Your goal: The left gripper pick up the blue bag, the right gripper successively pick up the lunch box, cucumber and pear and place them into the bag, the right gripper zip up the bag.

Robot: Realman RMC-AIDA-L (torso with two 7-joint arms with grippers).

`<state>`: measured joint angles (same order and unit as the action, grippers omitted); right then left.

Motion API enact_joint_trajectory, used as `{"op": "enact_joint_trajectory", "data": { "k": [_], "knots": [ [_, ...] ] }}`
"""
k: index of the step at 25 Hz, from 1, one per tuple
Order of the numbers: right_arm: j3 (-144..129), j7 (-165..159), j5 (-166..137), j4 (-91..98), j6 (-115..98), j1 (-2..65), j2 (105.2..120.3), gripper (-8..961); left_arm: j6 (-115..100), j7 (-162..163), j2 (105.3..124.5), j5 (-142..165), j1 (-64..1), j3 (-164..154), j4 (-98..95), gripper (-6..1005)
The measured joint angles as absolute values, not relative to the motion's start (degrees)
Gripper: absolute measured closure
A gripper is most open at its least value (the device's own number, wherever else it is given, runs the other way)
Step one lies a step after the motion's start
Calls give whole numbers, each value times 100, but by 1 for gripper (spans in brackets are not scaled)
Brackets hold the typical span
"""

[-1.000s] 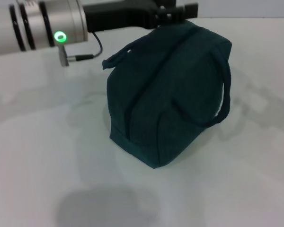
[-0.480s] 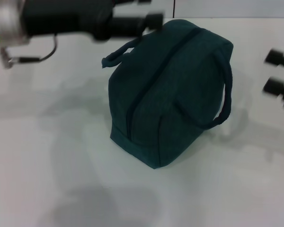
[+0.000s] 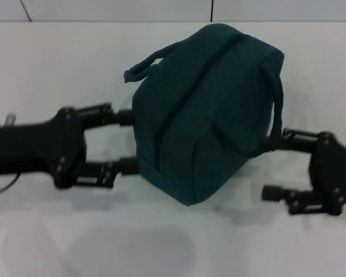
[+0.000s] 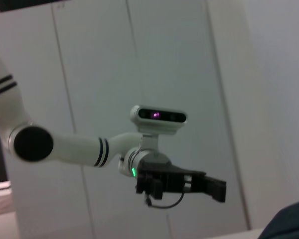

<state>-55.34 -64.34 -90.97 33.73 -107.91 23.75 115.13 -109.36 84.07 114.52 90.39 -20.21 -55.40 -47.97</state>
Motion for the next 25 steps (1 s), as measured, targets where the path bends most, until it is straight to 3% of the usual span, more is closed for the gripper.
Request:
{"op": "enact_joint_trajectory", "data": {
  "k": [25],
  "knots": [
    [-6452,-5753,-8970,2594,-10161,2505,11566,169,-11334,7832,11591,9602,-1690,-5546,-4500,121]
  ]
}}
